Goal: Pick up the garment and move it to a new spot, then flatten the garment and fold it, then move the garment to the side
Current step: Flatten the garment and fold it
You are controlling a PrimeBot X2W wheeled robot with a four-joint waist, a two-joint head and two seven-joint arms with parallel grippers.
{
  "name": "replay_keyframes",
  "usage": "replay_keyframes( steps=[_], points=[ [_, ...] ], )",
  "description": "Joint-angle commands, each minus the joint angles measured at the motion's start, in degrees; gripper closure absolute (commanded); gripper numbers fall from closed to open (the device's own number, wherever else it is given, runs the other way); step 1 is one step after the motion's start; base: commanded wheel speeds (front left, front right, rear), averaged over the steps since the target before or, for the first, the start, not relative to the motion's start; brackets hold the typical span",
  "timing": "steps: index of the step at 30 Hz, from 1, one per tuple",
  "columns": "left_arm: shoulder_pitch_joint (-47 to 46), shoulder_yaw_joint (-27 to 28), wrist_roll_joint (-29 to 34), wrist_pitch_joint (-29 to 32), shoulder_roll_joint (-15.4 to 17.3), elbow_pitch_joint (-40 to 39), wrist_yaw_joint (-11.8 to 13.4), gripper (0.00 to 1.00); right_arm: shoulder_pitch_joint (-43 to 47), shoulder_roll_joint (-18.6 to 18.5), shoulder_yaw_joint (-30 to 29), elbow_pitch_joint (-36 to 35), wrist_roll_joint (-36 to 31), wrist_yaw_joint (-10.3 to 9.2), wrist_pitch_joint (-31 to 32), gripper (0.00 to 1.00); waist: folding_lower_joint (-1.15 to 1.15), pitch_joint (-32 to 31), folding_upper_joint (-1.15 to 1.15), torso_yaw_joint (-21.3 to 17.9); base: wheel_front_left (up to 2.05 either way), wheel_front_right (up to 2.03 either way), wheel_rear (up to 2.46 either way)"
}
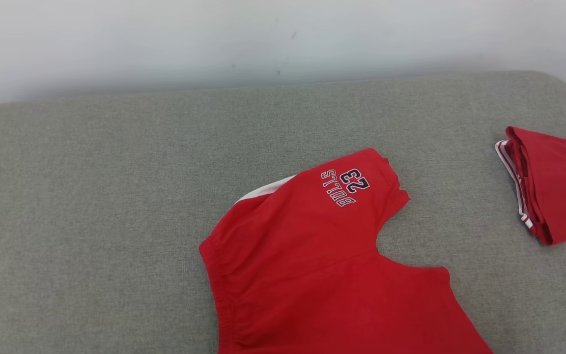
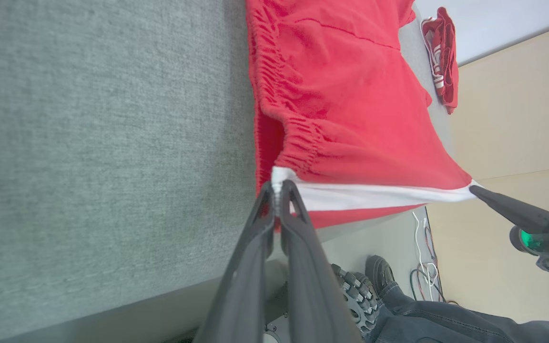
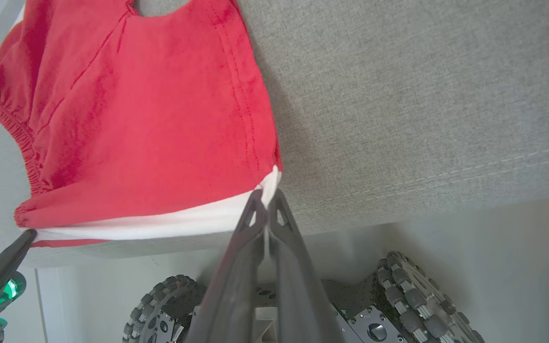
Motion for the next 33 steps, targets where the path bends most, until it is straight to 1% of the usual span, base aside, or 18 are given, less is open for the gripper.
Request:
replay_keyframes(
  steps=[1, 3, 5, 7, 9, 11, 16, 17, 18, 23, 27, 33],
  points=[
    [0.94, 0.16, -0.42, 0.12, 0.76, -0.56, -0.05, 1.00, 0.28, 0.35, -0.42, -1.09, 0.58, -0.11, 0.04, 1.00, 0.00, -0.04, 0.00, 0.11, 0.00, 0.00, 0.00],
    [0.45, 0.91, 0.06, -0.94, 0.74, -1.67, 0.01, 1.00, -1.53, 0.15, -0.47, -3.17, 1.72, -0.11, -2.17, 1.00, 0.00, -0.03, 0.00, 0.27, 0.00, 0.00, 0.00],
    [-0.43, 1.56, 0.62, -2.34, 0.29, -2.62, -0.63, 1.00, -3.58, -1.11, 0.20, -4.71, 2.33, -0.11, -5.46, 1.00, 0.00, 0.06, 0.00, 0.36, 0.00, 0.00, 0.00],
    [-1.54, 1.92, 1.01, -3.46, -0.49, -3.24, -1.25, 1.00, -5.47, -2.52, 1.31, -4.87, 2.02, -0.11, -8.68, 1.00, 0.00, 0.20, 0.00, 0.45, 0.00, 0.00, 0.00],
    [-3.18, 2.53, 1.57, -4.87, -1.52, -3.10, -1.84, 1.00, -8.49, -3.83, 2.76, -3.97, 1.89, -0.11, -11.90, 1.00, 0.00, 0.51, 0.00, 0.53, 0.00, 0.00, 0.00],
    [-5.08, 3.06, 2.68, -6.11, -2.58, -1.99, -1.92, 1.00, -11.70, -5.17, 4.26, -2.16, 1.19, -0.11, -14.54, 1.00, 0.00, 0.92, 0.00, 0.66, 0.00, 0.00, 0.00],
    [-11.00, 3.75, 4.72, -7.94, -5.73, 1.72, -2.17, 1.00, -21.70, -8.29, 8.44, 4.28, -0.30, -0.11, -20.11, 1.00, 0.00, 2.80, 0.00, 1.47, 0.00, 0.00, 0.00],
    [-12.07, 3.82, 4.83, -8.07, -6.26, 2.61, -2.11, 1.00, -23.78, -9.09, 9.48, 5.80, -0.69, -0.11, -20.85, 1.00, 0.00, 3.28, 0.00, 1.66, 0.00, 0.00, 0.00],
    [-12.07, 3.82, 4.83, -8.07, -6.26, 2.61, -2.11, 1.00, -23.78, -9.09, 9.48, 5.80, -0.69, -0.11, -20.85, 1.00, 0.00, 3.28, 0.00, 1.66, 0.00, 0.00, 0.00],
    [-17.43, 5.11, 6.38, -9.96, -8.73, 6.84, -1.65, 1.00, -33.65, -11.36, 13.25, 13.88, -2.63, -0.11, -23.95, 1.00, 0.00, 5.58, 0.00, 3.11, 0.00, 0.00, 0.00],
    [-21.31, 5.71, 7.45, -10.66, -10.22, 10.11, -1.18, 1.00, -40.84, -11.97, 16.19, 19.86, -3.77, -0.11, -25.62, 1.00, 0.00, 7.56, 0.00, 4.19, 0.00, 0.00, 0.00],
    [-27.10, 6.25, 8.65, -11.66, -12.51, 14.28, -0.66, 1.00, -50.13, -12.36, 18.79, 28.27, -6.01, -0.11, -27.59, 1.00, 0.00, 10.52, 0.00, 5.77, 0.00, 0.00, 0.00]
  ],
)
